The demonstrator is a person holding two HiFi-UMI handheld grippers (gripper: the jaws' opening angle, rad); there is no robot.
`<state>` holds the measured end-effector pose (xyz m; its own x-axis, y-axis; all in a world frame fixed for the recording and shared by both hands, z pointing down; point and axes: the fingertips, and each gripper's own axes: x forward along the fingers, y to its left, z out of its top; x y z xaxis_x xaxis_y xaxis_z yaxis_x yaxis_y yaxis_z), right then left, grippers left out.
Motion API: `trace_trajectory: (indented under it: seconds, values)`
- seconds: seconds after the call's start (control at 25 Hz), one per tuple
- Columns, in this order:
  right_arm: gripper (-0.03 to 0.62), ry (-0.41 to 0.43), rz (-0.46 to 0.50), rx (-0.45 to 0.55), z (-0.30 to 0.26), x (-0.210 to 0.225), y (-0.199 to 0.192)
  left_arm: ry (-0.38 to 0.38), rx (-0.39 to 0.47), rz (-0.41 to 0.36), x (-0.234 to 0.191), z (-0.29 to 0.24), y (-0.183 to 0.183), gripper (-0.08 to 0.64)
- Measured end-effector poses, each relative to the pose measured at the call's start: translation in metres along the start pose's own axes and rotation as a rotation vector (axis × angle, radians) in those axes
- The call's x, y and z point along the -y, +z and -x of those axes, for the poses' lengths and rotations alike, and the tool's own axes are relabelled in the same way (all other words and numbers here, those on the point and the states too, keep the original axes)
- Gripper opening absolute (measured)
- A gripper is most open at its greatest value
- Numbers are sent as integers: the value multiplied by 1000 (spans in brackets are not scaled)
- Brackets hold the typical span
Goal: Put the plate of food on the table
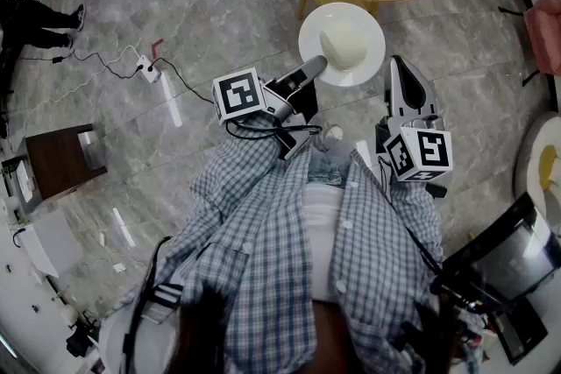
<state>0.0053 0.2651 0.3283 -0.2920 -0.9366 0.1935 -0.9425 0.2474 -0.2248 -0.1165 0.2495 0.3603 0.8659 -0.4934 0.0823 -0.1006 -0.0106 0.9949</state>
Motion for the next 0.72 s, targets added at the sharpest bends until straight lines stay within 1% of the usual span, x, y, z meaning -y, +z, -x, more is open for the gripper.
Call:
trace_trajectory:
  seconds: [0.2, 0.44, 0.56, 0.72]
  values:
    - [8, -7, -8, 0, 0, 3, 1, 18, -1, -4, -4, 1, 2, 28]
    - [8, -22, -12, -11, 0, 8, -1, 18, 14, 7, -2, 1, 2, 28]
    - [8, -25, -12, -13, 5, 18, 0, 18, 23, 8, 0, -5, -2, 28]
    - [8, -21, -7, -29, 9, 32, -10, 27, 50, 1, -7, -10, -8, 28]
